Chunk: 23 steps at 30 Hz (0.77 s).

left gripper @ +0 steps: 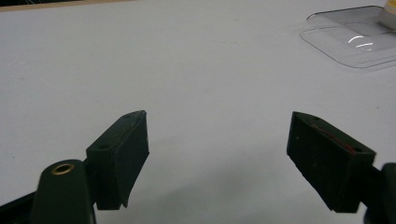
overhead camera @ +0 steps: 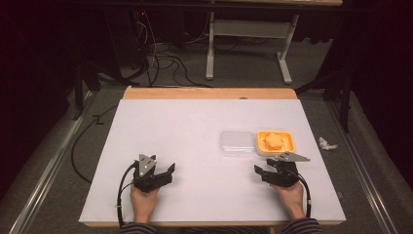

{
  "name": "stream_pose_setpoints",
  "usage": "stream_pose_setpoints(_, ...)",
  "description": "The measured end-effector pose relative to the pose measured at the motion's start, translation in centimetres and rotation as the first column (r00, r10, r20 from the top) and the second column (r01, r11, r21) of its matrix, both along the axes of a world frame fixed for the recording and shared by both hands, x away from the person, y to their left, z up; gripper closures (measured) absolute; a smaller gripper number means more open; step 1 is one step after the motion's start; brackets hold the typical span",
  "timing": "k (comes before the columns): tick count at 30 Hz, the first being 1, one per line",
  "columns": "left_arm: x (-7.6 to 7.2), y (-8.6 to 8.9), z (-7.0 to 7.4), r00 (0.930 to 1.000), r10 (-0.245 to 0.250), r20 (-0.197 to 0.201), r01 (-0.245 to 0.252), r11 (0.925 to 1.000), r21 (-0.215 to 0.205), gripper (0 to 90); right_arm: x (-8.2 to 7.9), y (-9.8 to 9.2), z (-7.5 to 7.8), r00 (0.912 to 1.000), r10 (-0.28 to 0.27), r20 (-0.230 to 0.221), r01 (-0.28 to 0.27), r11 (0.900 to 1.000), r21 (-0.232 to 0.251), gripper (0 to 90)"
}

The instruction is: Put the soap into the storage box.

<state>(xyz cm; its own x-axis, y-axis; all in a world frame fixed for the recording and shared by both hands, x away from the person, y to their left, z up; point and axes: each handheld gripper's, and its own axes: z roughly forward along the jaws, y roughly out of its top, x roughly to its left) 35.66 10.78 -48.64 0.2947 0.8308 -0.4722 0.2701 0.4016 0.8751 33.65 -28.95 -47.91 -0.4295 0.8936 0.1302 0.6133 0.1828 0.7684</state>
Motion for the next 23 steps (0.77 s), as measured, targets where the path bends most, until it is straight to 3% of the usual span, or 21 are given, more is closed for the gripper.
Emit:
stream_pose_setpoints(4, -0.01, -0.01, 0.01, 1.0, 0.0, 0.0, 0.0, 1.0, -0.003, 21.4, -0.05, 0.14, -0.04, 1.0, 0.002, 0.004, -0.002, 1.0, -0.01, 37.1)
stream_pose_setpoints(10, 0.0, 0.01, 0.0, 1.0, -0.001, -0.001, 0.001, 1.0, -0.001, 21.5, -0.26, 0.89, -0.09, 0.9997, 0.015, 0.02, -0.013, 0.996, -0.086, 36.4)
stream_pose_setpoints(23, 0.05, 0.01, 0.0, 1.0, 0.003, -0.002, -0.003, 1.0, -0.003, 21.7, -0.3, 0.93, -0.1, 0.9995, 0.015, 0.027, -0.012, 0.995, -0.094, 36.4)
